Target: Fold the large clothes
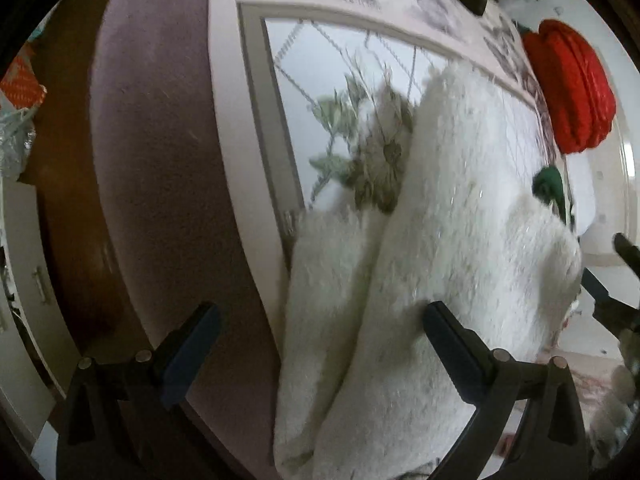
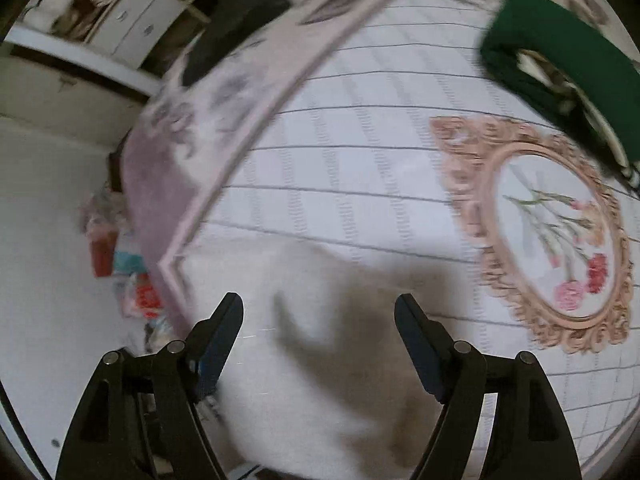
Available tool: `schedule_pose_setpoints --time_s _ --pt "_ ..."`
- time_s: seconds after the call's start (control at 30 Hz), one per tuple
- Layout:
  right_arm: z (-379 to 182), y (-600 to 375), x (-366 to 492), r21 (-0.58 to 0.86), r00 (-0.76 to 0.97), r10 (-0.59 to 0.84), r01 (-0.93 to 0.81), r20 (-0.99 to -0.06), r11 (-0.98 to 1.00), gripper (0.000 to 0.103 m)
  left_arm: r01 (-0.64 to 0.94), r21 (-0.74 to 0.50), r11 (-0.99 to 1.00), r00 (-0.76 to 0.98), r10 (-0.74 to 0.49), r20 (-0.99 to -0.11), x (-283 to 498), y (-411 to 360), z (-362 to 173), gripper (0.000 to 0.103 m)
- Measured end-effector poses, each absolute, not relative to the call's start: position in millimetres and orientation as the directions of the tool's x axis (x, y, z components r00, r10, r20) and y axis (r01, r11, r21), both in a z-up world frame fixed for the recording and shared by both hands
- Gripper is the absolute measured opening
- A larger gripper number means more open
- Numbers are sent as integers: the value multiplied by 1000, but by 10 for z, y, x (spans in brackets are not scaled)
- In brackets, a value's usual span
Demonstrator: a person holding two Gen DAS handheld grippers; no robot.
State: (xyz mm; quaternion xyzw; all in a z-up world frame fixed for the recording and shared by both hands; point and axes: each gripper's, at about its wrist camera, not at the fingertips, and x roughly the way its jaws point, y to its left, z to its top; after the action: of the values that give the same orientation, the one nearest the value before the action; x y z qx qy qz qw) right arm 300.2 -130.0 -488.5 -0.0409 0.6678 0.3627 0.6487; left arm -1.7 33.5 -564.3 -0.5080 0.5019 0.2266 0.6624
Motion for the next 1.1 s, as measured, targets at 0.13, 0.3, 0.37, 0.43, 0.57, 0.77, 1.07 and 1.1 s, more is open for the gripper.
schedule_pose_setpoints --time_s 0.13,0.3,0.37,0.43,0.57,0.77,1.07,1.1 --pt "-5228 -877 2407 465 -297 359 -522 -885 715 80 -865 -356 353 343 -99 -934 -228 358 -5436 103" --pt "-5803 -472 1827 327 -250 219 -583 -943 744 80 -889 -186 419 183 -49 -982 -197 300 -5702 103" --pt "-5895 -349 1730 235 -168 165 -627 -972 743 85 -881 -186 434 168 -80 -982 -163 279 -5861 103" --pt "-5986 -235 1666 143 -108 95 -664 -990 734 89 -870 -194 453 176 -83 -981 -115 259 -5943 103" --pt "-6125 -88 1491 -91 96 -31 -727 -995 681 65 -871 -227 436 206 -96 -974 -186 297 -5991 103" --pt "-5808 -312 1547 60 35 112 -665 -993 744 20 -851 -298 432 262 -142 -955 -262 413 -6111 103" --pt "-5362 -511 1094 65 92 225 -792 -970 606 15 -823 -351 446 309 -166 -936 -302 474 -6259 103" --pt "-5330 -491 1031 64 90 227 -804 -970 592 15 -822 -353 448 311 -166 -936 -301 474 -6266 103"
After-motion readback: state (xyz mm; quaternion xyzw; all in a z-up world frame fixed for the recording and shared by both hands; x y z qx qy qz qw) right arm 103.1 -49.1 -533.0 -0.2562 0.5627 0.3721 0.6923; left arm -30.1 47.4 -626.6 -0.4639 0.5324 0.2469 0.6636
